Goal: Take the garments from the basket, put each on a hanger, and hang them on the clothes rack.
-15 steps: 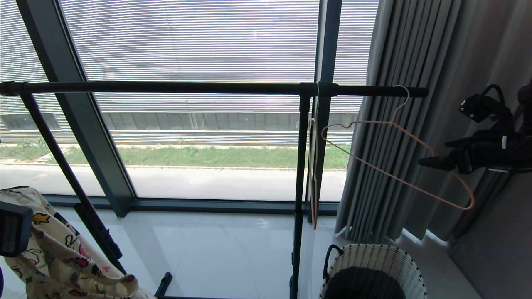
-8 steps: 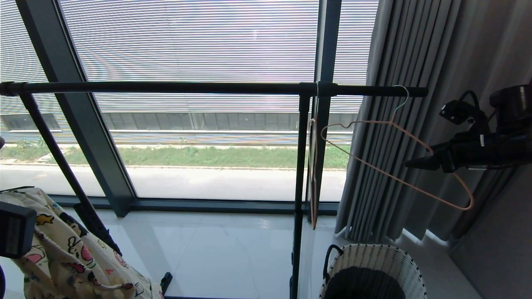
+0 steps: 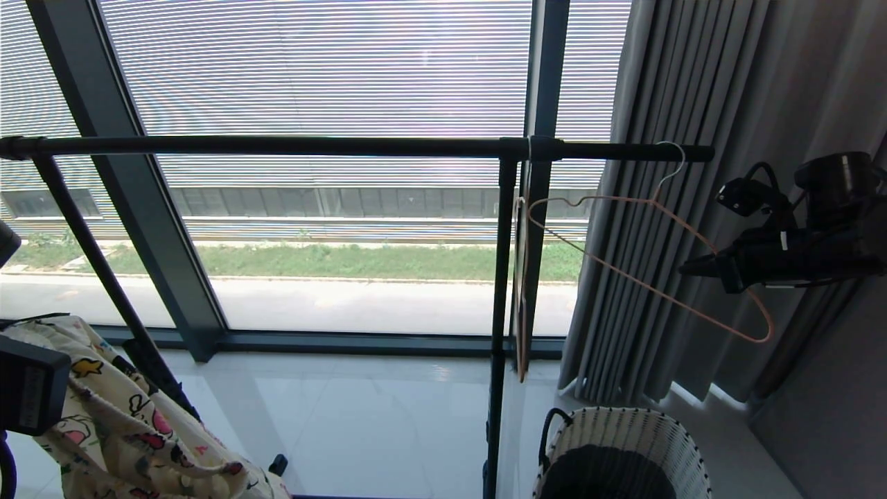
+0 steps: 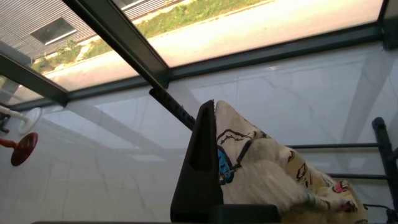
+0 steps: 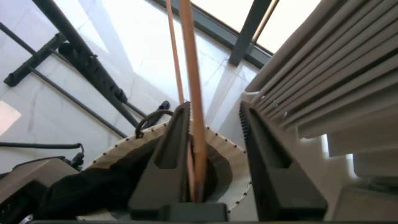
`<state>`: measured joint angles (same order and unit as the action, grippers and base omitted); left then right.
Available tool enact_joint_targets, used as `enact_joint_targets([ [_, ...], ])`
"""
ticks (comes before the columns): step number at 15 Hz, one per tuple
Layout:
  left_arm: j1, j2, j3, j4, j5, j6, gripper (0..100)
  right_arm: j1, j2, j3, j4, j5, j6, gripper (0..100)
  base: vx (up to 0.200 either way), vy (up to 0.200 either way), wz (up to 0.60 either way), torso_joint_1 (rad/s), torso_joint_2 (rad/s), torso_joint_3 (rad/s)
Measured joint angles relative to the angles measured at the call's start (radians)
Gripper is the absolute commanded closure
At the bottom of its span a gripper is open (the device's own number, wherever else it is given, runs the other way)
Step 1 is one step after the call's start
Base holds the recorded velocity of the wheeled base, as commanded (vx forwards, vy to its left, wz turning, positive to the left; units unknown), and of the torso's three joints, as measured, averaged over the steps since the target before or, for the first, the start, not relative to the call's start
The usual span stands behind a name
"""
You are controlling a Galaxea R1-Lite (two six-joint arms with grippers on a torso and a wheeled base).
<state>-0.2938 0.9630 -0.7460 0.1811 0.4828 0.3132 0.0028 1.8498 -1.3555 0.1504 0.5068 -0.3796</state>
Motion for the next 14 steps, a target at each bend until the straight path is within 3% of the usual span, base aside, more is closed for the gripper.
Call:
enact_joint_targets([
  [7, -0.001, -0.003, 0.013, 0.0, 0.0, -0.002, 100, 0.0, -0.045, 0.025, 0.0, 0.003, 0.009, 100, 0.0, 0.0, 0.0, 0.0, 0.0, 0.0],
  [10, 0.0, -0.011, 0.031, 0.0, 0.0, -0.002, 100, -0.003, -0.101, 0.064, -0.009, 0.004, 0.048, 100, 0.0, 0.0, 0.0, 0.0, 0.0, 0.0],
  [14, 0.008, -0.017, 0.037, 0.0, 0.004, -0.005, 100, -0.001, -0.195, 0.179, -0.195, -0.003, 0.167, 100, 0.0, 0.0, 0.0, 0.0, 0.0, 0.0],
])
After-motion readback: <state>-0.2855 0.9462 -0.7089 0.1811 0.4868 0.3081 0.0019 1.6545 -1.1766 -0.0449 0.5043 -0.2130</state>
